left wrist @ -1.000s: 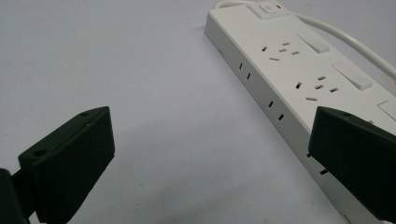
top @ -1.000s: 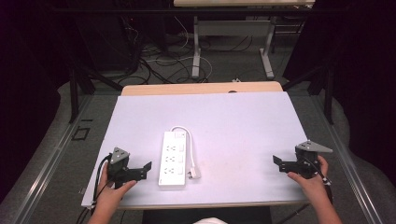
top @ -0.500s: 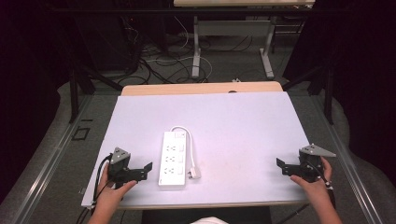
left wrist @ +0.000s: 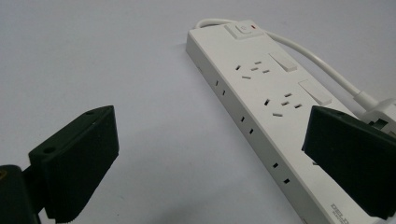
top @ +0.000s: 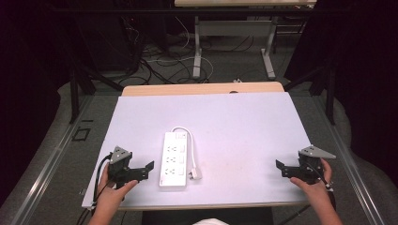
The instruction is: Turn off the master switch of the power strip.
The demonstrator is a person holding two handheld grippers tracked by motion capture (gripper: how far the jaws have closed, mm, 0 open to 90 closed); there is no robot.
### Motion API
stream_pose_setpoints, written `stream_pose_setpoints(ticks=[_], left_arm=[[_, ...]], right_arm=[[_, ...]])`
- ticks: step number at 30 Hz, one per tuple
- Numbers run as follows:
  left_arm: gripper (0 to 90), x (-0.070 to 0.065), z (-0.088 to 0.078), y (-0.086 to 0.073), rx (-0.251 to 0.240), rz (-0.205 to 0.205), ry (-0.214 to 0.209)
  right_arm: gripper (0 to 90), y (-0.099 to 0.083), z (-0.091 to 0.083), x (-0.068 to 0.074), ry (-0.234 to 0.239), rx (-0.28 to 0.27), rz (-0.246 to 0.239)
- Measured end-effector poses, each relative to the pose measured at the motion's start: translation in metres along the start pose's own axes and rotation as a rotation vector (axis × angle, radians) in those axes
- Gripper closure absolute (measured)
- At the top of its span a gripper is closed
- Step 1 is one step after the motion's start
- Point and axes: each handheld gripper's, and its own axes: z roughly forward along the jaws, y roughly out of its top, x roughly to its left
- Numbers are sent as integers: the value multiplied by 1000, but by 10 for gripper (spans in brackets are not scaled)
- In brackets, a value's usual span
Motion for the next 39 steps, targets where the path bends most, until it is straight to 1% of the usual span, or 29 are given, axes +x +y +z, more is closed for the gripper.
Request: stream_pose_setpoints(ticks=[4, 9, 10, 12, 13, 15, 22, 23, 26, 27, 28, 29, 31, 34, 36, 37, 38, 39], left_arm=[[61, -2, -2, 3, 4, 1, -4], [87, -4, -5, 9, 0, 6, -5], [92, -5, -5, 10, -5, 5, -3], [109, -5, -6, 13, 1, 6, 0], [123, -5, -8, 15, 2, 5, 9], [159, -6, -9, 18, 5, 3, 10], [170, -8, -9, 25, 2, 5, 9], [176, -8, -9, 29, 17, 31, 11], [182, -11, -7, 31, 13, 25, 2], [183, -13, -6, 34, 29, 38, -2], [192, -13, -6, 34, 29, 38, -2], [193, -14, -5, 37, 34, 53, 1], [201, -16, -4, 38, 36, 51, 2], [217, -17, -2, 41, 50, 64, -2], [222, -19, 1, 43, 60, 64, -3], [224, -19, 1, 43, 60, 64, -3], [225, -19, 2, 43, 59, 68, -2], [228, -20, 3, 44, 53, 63, -6]], right_arm=[[0, 0, -1, 0, 2, 0, -5], [0, 0, -1, 0, 2, -5, -1], [0, 0, -1, 0, 0, -4, 8], [0, 1, -2, 0, -4, -4, 7], [0, 1, -2, 0, -2, -10, 2], [0, 1, -2, 0, -2, -12, 1], [2, 1, -2, 0, -2, -13, 0], [2, 1, -2, 0, -1, -12, 0], [2, 1, -2, 0, -1, -13, 1], [4, 1, -3, 1, -5, -13, 7], [5, 1, -3, 1, -6, -16, 8], [6, 1, -3, 1, -7, -19, 8], [6, 1, -3, 0, -4, -18, 8], [7, 1, -2, 1, -6, -18, 11], [7, 1, -2, 1, -6, -18, 10], [7, 1, -2, 1, -10, -19, 6], [8, 1, -2, 1, 2, -12, 9], [8, 1, -2, 1, 2, -12, 9]])
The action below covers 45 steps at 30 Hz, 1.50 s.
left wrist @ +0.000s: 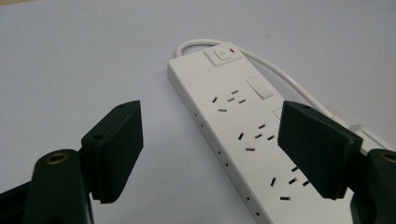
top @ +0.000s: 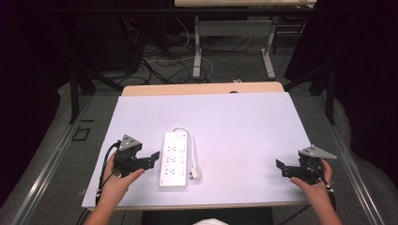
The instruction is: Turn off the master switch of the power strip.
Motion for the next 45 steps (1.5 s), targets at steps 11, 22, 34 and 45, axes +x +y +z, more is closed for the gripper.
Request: stream_pose_setpoints(ticks=[11, 22, 34, 45], left_arm=[[228, 1, 3, 10, -6, -4, 9], [228, 0, 2, 28, -44, -19, 29], [235, -2, 5, 50, -42, -29, 8], [239, -4, 11, 67, -42, -29, 8]], right_arm=[[10, 0, 0, 0, 0, 0, -2], [10, 0, 1, 0, -8, -7, 12], [13, 0, 0, -2, 2, -2, 7], [14, 0, 0, -2, 2, -2, 7]])
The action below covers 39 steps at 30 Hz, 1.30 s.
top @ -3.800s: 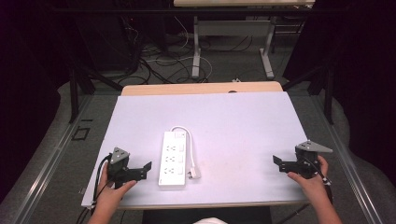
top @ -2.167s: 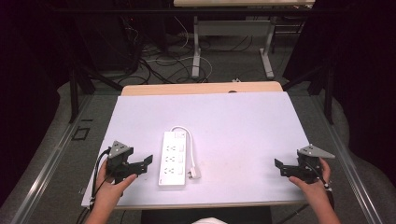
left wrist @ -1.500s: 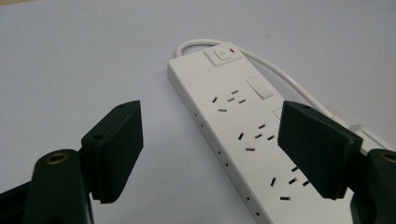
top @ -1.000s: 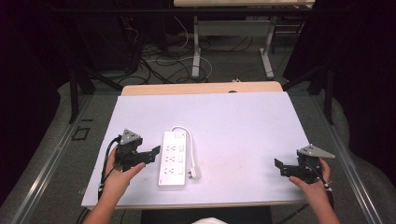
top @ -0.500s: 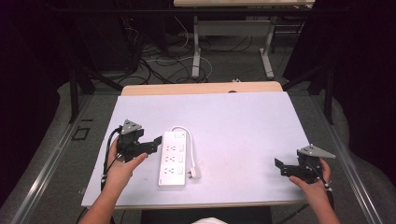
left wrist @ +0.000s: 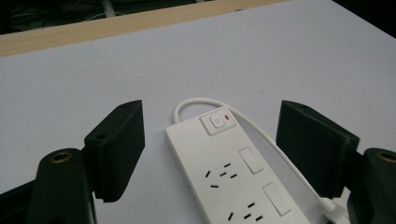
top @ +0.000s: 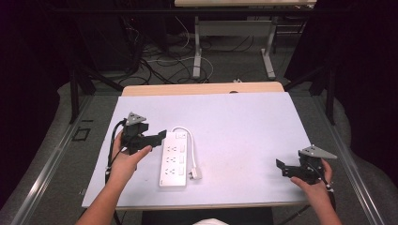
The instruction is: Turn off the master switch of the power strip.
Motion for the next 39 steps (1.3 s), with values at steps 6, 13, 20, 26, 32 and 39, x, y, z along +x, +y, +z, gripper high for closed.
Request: stream_pose_setpoints(ticks=[6, 13, 20, 26, 32, 39], left_arm=[[247, -1, 7, 5, 0, 1, 9], [247, -5, 18, 10, 23, 16, -2], [253, -10, 26, 15, 20, 1, -13], [266, -15, 34, 19, 8, 1, -7], [293, -20, 42, 23, 18, -5, -20], [384, -24, 49, 25, 29, -9, -27]], right_arm=[[18, 0, 0, -1, 10, 0, 11], [18, 0, 0, -1, -1, -3, 15], [18, -1, 0, -2, 3, 0, 11], [18, -1, 0, -2, 4, 2, 10], [18, -1, 0, -2, 5, 1, 8], [18, -1, 0, -3, 0, -1, 10]])
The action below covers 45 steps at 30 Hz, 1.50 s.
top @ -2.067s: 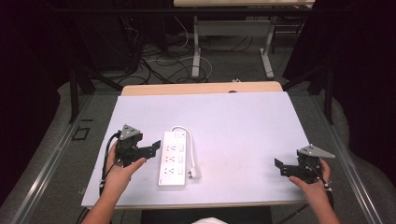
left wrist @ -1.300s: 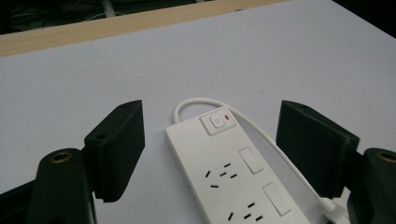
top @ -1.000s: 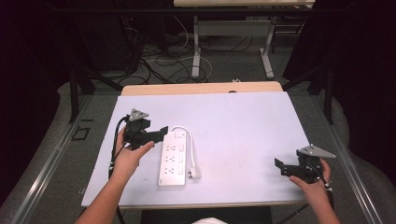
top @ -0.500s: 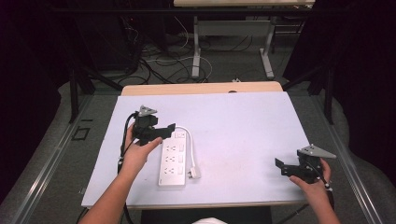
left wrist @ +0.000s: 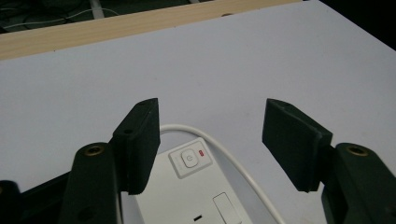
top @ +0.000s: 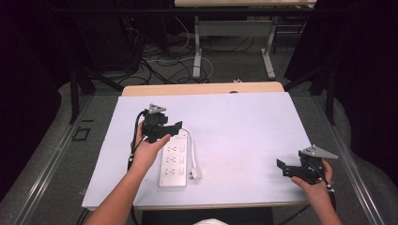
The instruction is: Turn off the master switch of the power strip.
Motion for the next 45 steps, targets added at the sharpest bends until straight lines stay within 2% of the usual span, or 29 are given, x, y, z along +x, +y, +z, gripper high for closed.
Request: stream_pose_setpoints(ticks=[1, 3, 5, 15, 16, 22, 26, 31, 33, 35, 38, 43, 45], left_arm=[[399, -1, 2, 0, -10, -3, 6], [404, -1, 3, 0, 3, 12, 7], [447, -1, 5, 1, 9, -13, 9], [564, 1, 13, 3, 6, -6, 28], [608, 0, 14, 3, 9, -17, 27], [674, 0, 18, 2, 24, -33, 37], [740, 0, 21, 2, 47, -41, 59], [823, 1, 24, 2, 63, -68, 71], [877, 1, 26, 2, 65, -91, 64], [893, 2, 27, 3, 78, -84, 64], [900, 2, 30, 2, 91, -105, 61], [900, 3, 36, 2, 108, -97, 66], [900, 3, 38, 2, 115, -98, 70]], right_arm=[[18, 0, 0, 0, 0, -2, 3], [18, 0, 0, 0, 7, 3, 3], [18, 0, 0, 0, 7, 2, 0], [18, -1, 1, 0, 9, 3, 3], [18, -1, 1, 0, 9, 5, 5], [18, -1, 1, -1, 3, -4, 4], [18, -1, 2, -1, 3, -3, 3], [18, -1, 2, 0, 5, 2, 17], [18, -1, 2, 0, 5, 1, 15], [18, -1, 1, 0, 12, 10, 12], [18, -1, 2, 0, 5, 2, 15], [18, -1, 2, 0, 5, 2, 13], [18, -2, 3, 0, 2, -15, 17]])
